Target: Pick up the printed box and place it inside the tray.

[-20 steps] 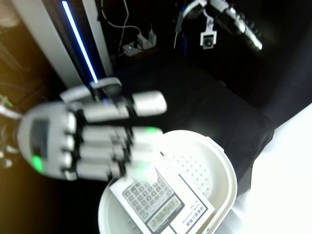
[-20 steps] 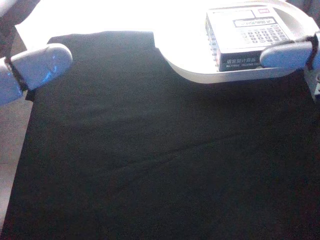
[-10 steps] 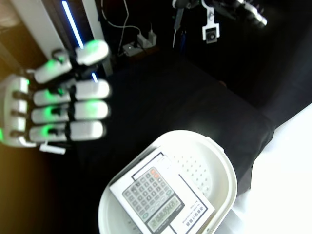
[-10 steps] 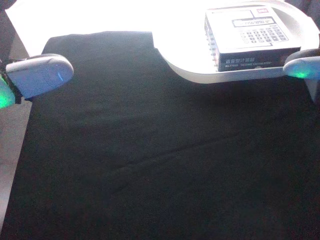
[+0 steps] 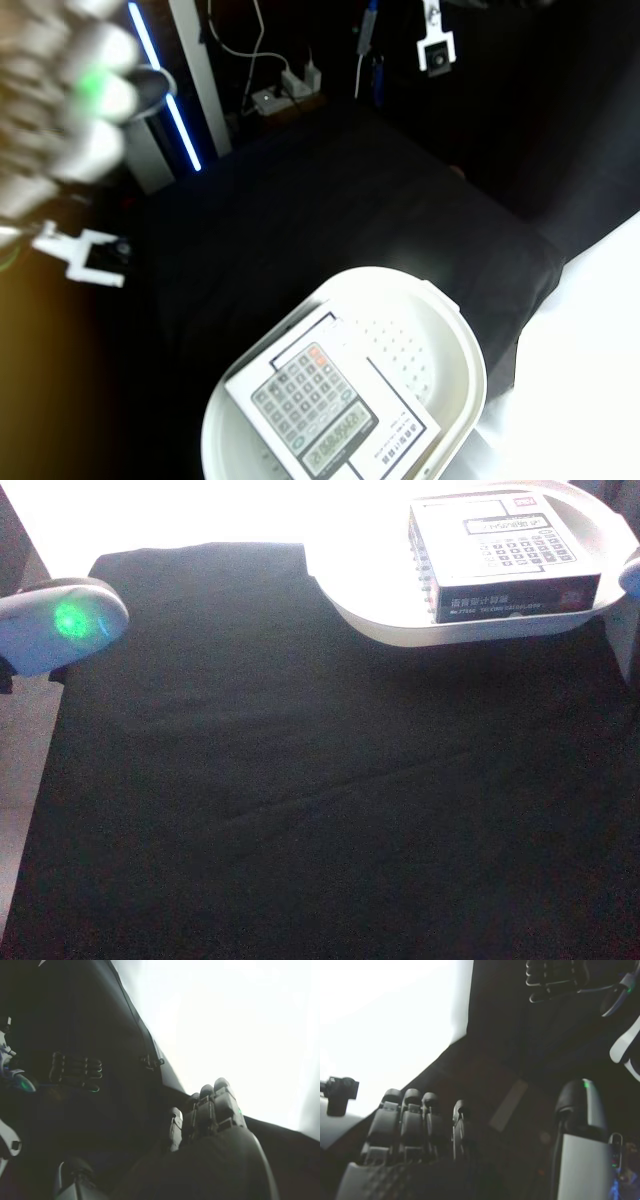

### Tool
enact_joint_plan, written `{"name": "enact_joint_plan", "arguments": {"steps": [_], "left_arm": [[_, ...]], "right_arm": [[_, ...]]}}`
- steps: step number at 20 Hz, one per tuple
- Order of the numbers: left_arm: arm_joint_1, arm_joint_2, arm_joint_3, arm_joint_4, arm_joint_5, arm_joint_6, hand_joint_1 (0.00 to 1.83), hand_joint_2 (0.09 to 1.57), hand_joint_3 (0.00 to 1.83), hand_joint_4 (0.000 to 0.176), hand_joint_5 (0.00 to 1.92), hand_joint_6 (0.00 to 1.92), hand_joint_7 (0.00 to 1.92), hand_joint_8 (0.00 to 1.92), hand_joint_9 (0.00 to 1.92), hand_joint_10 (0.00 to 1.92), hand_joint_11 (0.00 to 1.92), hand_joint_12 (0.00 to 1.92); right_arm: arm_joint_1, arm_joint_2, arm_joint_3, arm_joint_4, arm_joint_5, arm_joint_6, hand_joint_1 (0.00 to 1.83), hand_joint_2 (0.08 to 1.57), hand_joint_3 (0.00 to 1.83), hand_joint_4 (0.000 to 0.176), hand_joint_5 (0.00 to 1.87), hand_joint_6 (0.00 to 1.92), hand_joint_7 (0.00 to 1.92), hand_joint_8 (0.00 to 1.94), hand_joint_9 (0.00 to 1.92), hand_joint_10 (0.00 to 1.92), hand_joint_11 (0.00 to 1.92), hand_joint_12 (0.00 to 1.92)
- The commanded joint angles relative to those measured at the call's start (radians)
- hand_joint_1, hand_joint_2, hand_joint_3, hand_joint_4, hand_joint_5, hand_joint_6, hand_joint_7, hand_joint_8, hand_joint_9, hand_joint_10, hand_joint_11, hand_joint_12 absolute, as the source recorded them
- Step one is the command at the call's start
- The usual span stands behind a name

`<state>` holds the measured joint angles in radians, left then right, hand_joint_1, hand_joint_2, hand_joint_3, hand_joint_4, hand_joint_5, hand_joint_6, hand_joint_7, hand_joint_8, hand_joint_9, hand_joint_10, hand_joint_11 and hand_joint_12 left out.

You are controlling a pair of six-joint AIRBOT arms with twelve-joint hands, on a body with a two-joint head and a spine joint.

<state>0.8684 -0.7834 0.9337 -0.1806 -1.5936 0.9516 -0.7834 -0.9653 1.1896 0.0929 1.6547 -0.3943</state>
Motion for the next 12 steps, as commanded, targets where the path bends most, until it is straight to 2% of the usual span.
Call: {"name": "enact_joint_plan", "arguments": {"steps": [1, 2, 3, 5, 6, 7, 8, 9, 10, 11, 12], "left_arm": [[-0.008, 0.010, -0.001, -0.016, -0.138, 0.001, 0.08, 0.77, 0.00, 0.176, 0.00, 0.00, 0.00, 0.00, 0.00, 0.00, 0.00, 0.00], [-0.017, 0.010, -0.002, -0.006, -0.138, 0.009, 0.08, 0.77, 0.00, 0.176, 0.00, 0.00, 0.00, 0.00, 0.00, 0.00, 0.00, 0.00], [-0.028, 0.010, -0.006, 0.010, -0.138, 0.018, 0.05, 0.76, 0.00, 0.176, 0.00, 0.00, 0.00, 0.00, 0.00, 0.00, 0.00, 0.00], [-0.040, 0.010, -0.009, 0.019, -0.138, 0.027, 0.01, 0.76, 0.00, 0.176, 0.00, 0.00, 0.00, 0.00, 0.00, 0.00, 0.00, 0.00], [-0.045, 0.009, -0.009, 0.021, -0.138, 0.030, 0.00, 0.76, 0.00, 0.176, 0.00, 0.00, 0.00, 0.00, 0.00, 0.00, 0.00, 0.00], [-0.048, 0.001, -0.009, 0.007, -0.138, 0.033, 0.00, 0.79, 0.00, 0.176, 0.00, 0.00, 0.00, 0.00, 0.00, 0.00, 0.00, 0.00], [-0.048, -0.001, -0.009, -0.005, -0.138, 0.012, 0.00, 0.83, 0.00, 0.176, 0.00, 0.00, 0.00, 0.00, 0.00, 0.00, 0.00, 0.00], [-0.047, -0.001, -0.009, -0.006, -0.138, -0.020, 0.00, 0.88, 0.02, 0.176, 0.00, 0.00, 0.00, 0.00, 0.00, 0.00, 0.00, 0.00], [-0.046, -0.001, -0.012, -0.011, -0.138, -0.036, 0.13, 1.04, 0.05, 0.176, 0.00, 0.00, 0.02, 0.00, 0.00, 0.00, 0.00, 0.00], [-0.043, 0.004, -0.020, -0.027, -0.138, -0.058, 0.28, 1.13, 0.06, 0.176, 0.14, 0.02, 0.11, 0.00, 0.00, 0.00, 0.00, 0.00], [-0.043, 0.004, -0.021, -0.035, -0.138, -0.084, 0.38, 1.14, 0.05, 0.176, 0.15, 0.02, 0.13, 0.00, 0.00, 0.00, 0.00, 0.00]], "right_arm": [[0.006, 0.009, -0.003, 0.023, 0.107, 0.004, 0.63, 0.75, 0.00, 0.176, 0.00, 0.00, 0.00, 0.00, 0.00, 0.00, 0.00, 0.00], [0.006, 0.013, -0.009, 0.022, 0.108, 0.004, 0.65, 0.75, 0.00, 0.176, 0.00, 0.00, 0.00, 0.00, 0.00, 0.00, 0.00, 0.00], [0.006, 0.015, -0.012, 0.018, 0.108, 0.004, 0.52, 0.84, 0.02, 0.176, 0.00, 0.00, 0.00, 0.00, 0.00, 0.00, 0.03, 0.01], [0.007, 0.016, -0.015, 0.017, 0.108, 0.004, 0.52, 0.85, 0.02, 0.176, 0.00, 0.00, 0.00, 0.00, 0.00, 0.00, 0.00, 0.00], [0.007, 0.016, -0.013, 0.016, 0.108, 0.004, 0.49, 0.90, 0.03, 0.176, 0.00, 0.00, 0.00, 0.00, 0.00, 0.00, 0.00, 0.00], [0.009, 0.013, -0.011, 0.017, 0.108, 0.004, 0.41, 0.89, 0.01, 0.176, 0.42, 0.07, 0.00, 0.00, 0.00, 0.00, 0.05, 0.04], [0.029, 0.012, -0.016, 0.007, 0.108, 0.004, 0.33, 0.83, 0.03, 0.176, 0.40, 0.02, 0.04, 0.02, 0.00, 0.00, 0.01, 0.32], [0.041, 0.013, -0.020, 0.001, 0.108, 0.004, 0.27, 0.84, 0.01, 0.176, 0.21, 0.00, 0.05, 0.01, 0.00, 0.00, 0.00, 0.44], [0.044, 0.017, -0.030, -0.001, 0.108, 0.004, 0.24, 0.89, 0.00, 0.176, 0.19, 0.00, 0.03, 0.01, 0.00, 0.00, 0.00, 0.33], [0.045, 0.032, -0.048, 0.000, 0.108, 0.004, 0.49, 0.98, 0.01, 0.176, 0.12, 0.00, 0.08, 0.01, 0.00, 0.00, 0.00, 0.19], [0.045, 0.039, -0.053, 0.000, 0.108, 0.004, 0.62, 1.04, 0.01, 0.176, 0.22, 0.02, 0.10, 0.00, 0.00, 0.00, 0.00, 0.13]]}}
